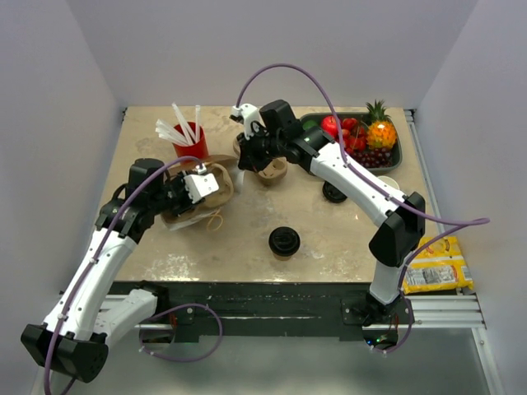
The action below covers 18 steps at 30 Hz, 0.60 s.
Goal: Pack the takeout coffee
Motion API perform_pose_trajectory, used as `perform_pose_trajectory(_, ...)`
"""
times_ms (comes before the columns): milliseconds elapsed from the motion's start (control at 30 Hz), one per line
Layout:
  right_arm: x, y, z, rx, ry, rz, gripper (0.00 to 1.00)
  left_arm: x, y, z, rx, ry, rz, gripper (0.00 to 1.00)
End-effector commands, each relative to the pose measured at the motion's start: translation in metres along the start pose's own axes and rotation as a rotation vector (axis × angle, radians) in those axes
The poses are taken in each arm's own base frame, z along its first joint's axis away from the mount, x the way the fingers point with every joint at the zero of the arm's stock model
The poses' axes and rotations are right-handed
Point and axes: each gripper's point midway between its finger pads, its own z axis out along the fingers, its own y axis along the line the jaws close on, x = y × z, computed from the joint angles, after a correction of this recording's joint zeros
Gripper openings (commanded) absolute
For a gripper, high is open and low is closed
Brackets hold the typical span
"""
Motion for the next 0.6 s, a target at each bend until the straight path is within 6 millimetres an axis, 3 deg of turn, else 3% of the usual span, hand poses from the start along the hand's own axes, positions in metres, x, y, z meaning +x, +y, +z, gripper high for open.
perform_pose_trajectory(0, -0.020, 0.025, -0.023, -0.077, -0.053, -0.015, 0.00, -0.011, 0.019, 0.002, -0.077, 0.008, 0.082, 0.00)
perform_pose_trajectory(200, -0.035, 0.047, -0.033, -0.116, -0.079, 0.066, 0.00, -0.020, 0.002, 0.019, -0.062, 0.079, 0.210, 0.00)
perform_pose_trajectory(567, -0.052, 0.057, -0.048, -0.116, -0.064, 0.111, 0.00, -0.027, 0.018, 0.016, -0.137, 0.227, 0.203, 0.00)
